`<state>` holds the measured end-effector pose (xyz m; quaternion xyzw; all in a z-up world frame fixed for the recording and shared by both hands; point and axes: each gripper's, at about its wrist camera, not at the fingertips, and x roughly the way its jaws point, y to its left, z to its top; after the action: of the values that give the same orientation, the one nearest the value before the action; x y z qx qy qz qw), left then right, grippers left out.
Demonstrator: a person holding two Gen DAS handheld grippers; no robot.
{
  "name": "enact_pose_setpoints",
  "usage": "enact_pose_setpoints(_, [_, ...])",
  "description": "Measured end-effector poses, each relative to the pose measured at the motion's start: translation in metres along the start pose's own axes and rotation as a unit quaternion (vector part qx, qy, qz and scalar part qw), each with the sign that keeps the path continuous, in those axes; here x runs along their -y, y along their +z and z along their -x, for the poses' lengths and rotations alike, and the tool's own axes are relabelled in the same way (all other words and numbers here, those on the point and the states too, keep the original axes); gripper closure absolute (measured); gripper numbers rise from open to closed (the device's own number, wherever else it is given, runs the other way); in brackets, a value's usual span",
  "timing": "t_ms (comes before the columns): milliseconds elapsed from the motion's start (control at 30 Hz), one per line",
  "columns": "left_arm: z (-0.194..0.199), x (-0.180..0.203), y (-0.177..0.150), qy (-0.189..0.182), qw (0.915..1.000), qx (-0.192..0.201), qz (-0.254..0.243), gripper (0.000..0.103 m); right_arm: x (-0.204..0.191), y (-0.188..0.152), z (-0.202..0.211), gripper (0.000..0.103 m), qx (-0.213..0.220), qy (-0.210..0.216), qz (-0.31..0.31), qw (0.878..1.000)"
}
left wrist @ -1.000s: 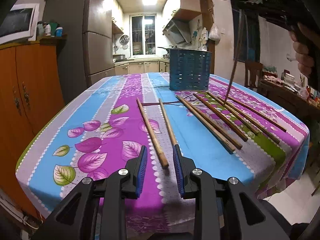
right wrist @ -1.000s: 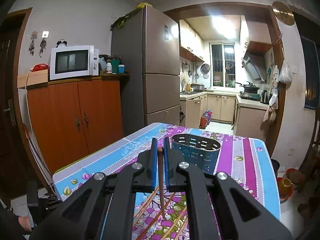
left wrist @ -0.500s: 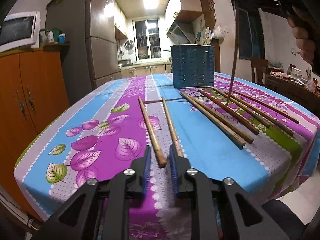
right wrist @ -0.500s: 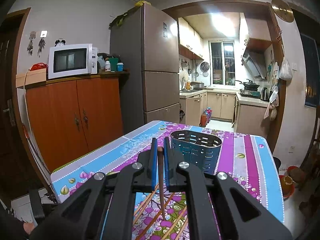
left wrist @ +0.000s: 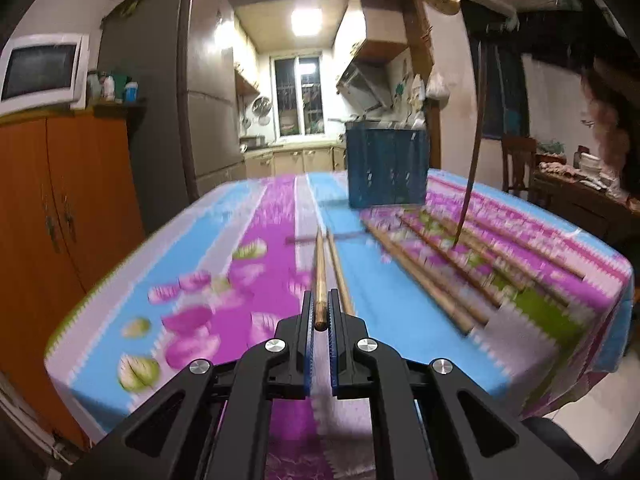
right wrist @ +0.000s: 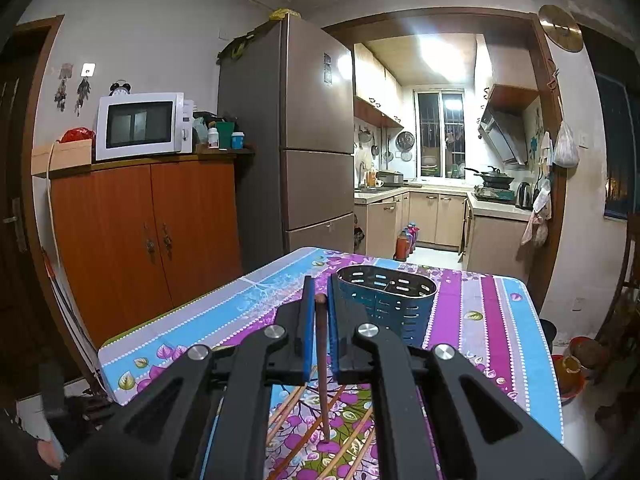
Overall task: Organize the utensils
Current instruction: 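Grasp a wooden chopstick with the left tool while the right tool holds its chopstick above the holder, then lower both chopsticks into the utensil holder and open both tools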
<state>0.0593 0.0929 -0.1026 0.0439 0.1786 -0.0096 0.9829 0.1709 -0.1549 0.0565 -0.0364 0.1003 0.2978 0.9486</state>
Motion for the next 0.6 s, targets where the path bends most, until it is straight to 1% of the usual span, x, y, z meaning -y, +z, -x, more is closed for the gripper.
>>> enact_pose_setpoints(100, [0.013,-0.002,0.031,-0.007,0.9997,0.020,-0.013,0.095,0.000,0.004,0.002,0.098,0.005,0.002,0.001,1.000])
enact_pose_setpoints(167, [0.019,-0.004,0.054,-0.019,0.9993,0.028,-0.017,0.095,0.001,0.007,0.002,0.098,0.007,0.003,0.002,1.000])
enact_pose_setpoints(300, [0.024,-0.008,0.099,-0.035,0.9980,0.047,-0.024,0.095,0.007,0.014,0.001,0.098,0.009,0.002,-0.003,1.000])
enact_pose_setpoints(500, [0.009,-0.007,0.167,-0.057,0.9960,0.061,-0.031,0.095,0.017,0.025,-0.003,0.098,0.006,-0.004,-0.009,1.000])
enact_pose_setpoints(600, [0.002,-0.005,0.194,-0.070,0.9949,0.064,-0.033,0.095,0.018,0.032,-0.004,0.098,0.007,-0.007,-0.006,1.000])
